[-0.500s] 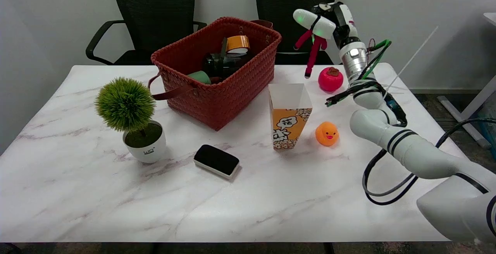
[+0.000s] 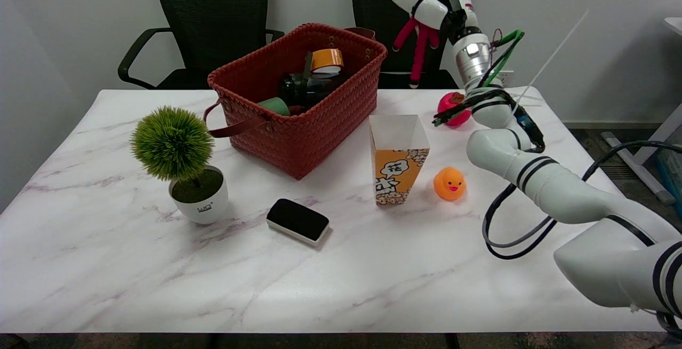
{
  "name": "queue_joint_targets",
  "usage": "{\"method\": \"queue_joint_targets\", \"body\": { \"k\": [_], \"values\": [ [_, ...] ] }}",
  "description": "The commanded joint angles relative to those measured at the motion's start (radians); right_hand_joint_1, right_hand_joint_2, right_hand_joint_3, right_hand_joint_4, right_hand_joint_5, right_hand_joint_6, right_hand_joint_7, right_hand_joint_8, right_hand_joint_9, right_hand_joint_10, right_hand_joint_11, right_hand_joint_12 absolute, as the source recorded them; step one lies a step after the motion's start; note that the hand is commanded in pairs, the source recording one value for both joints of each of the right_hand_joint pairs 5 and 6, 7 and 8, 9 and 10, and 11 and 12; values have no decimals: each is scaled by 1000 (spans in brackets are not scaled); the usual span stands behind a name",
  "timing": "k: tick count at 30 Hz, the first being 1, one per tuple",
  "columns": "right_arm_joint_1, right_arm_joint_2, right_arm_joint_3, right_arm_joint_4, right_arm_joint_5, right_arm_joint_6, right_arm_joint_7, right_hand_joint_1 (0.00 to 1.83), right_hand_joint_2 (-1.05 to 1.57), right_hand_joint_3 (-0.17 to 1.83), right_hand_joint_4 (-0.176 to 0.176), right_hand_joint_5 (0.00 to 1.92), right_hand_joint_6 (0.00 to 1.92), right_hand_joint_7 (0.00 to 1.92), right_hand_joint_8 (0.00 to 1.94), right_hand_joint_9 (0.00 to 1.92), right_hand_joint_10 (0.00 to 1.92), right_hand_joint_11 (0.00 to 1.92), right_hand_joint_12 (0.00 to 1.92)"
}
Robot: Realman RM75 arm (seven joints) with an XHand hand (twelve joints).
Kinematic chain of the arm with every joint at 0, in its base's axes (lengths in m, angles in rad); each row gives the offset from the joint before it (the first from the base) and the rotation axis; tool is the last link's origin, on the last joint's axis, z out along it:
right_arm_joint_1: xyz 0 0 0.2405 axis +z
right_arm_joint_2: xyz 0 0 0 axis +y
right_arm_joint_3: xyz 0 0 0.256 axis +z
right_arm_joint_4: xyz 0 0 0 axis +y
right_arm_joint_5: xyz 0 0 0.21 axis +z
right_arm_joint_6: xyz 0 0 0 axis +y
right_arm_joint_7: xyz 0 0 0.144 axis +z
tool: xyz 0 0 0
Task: Place the flexible tripod into the brown storage basket.
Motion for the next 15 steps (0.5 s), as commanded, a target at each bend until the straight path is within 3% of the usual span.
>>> {"method": "queue_joint_targets", "body": {
  "k": [1,15],
  "values": [
    [150,-108,-69,-82,-14,-3,-6,798,711,-175,0,1619,1619,1522,1522,1502,1502,1606,1606],
    [210,-239,-106,-155,-56,-7,-8,789,689,-175,0,1627,1627,1523,1523,1510,1510,1601,1601]
  ]
}}
